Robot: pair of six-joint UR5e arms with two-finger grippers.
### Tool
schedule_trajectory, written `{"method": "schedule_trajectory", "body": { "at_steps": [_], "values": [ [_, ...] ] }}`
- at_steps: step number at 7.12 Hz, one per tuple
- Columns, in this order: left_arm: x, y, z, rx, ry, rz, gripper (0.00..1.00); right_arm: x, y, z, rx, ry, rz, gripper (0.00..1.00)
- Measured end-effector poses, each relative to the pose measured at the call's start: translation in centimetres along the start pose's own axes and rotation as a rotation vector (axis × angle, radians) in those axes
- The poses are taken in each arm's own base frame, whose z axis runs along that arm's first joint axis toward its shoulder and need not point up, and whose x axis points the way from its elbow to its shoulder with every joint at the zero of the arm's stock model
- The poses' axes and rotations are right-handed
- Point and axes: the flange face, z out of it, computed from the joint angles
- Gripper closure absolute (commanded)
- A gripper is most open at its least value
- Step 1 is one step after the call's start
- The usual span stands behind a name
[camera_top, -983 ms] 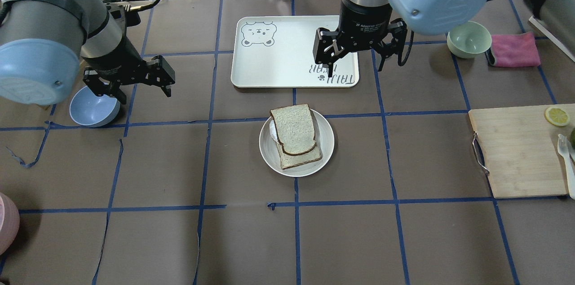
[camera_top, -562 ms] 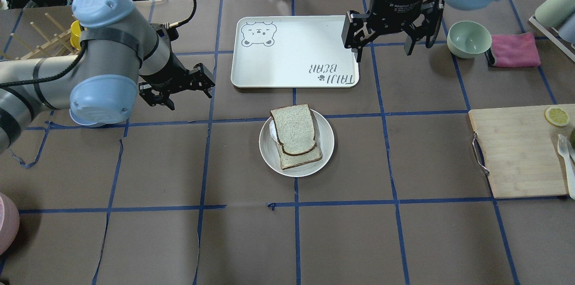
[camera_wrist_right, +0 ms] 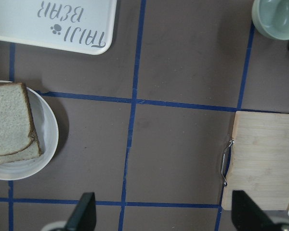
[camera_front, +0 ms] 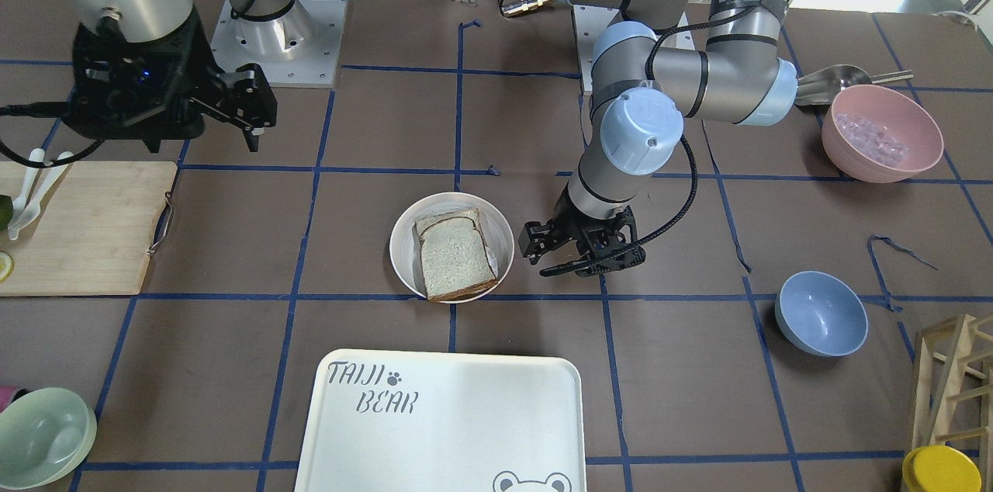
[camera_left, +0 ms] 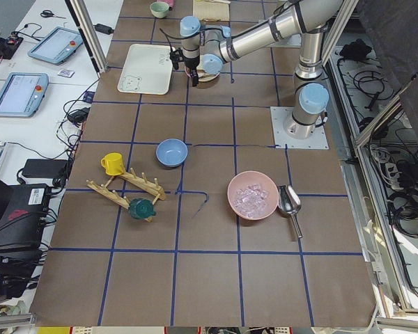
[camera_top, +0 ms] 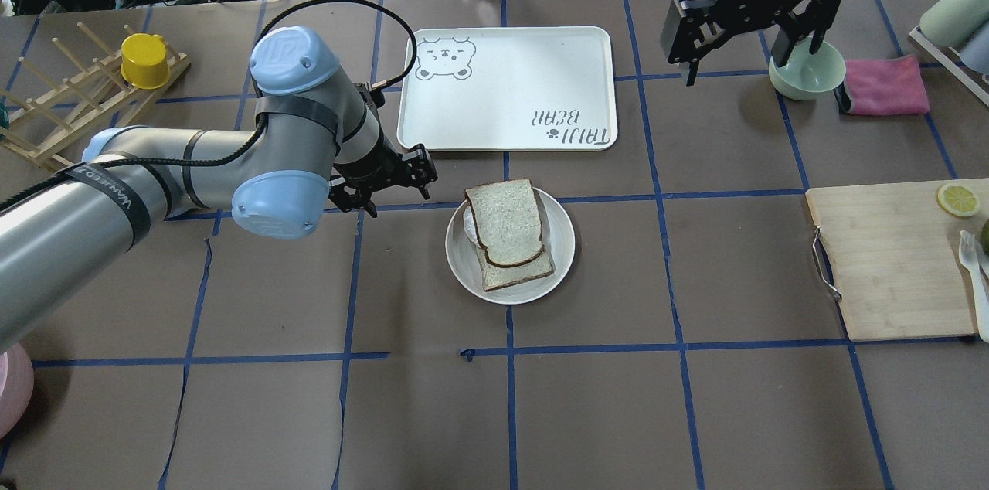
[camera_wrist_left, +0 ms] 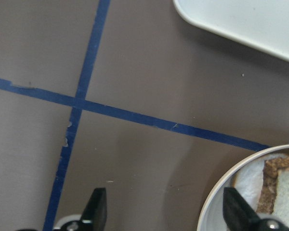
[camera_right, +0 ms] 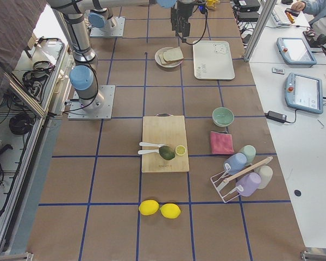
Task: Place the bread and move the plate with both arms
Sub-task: 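Raise the right gripper away while the left gripper reaches to the plate rim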
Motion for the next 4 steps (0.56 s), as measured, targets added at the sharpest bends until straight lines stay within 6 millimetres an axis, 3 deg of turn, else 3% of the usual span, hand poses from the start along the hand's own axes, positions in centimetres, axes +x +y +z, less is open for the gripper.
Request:
{"method": "schedule_trajectory", "body": {
  "at_steps": [1,4],
  "values": [
    [1.0,0.5,1.3,-0.017,0.003,0.013,0.17,1.0,0.0,0.0,0.005,-0.002,0.018,0.0],
    [1.8,3.3,4.9,-0.063,-0.006,0.044,0.22,0.7,-0.4,-0.6,0.064,-0.066,0.027,0.0]
  ]
}}
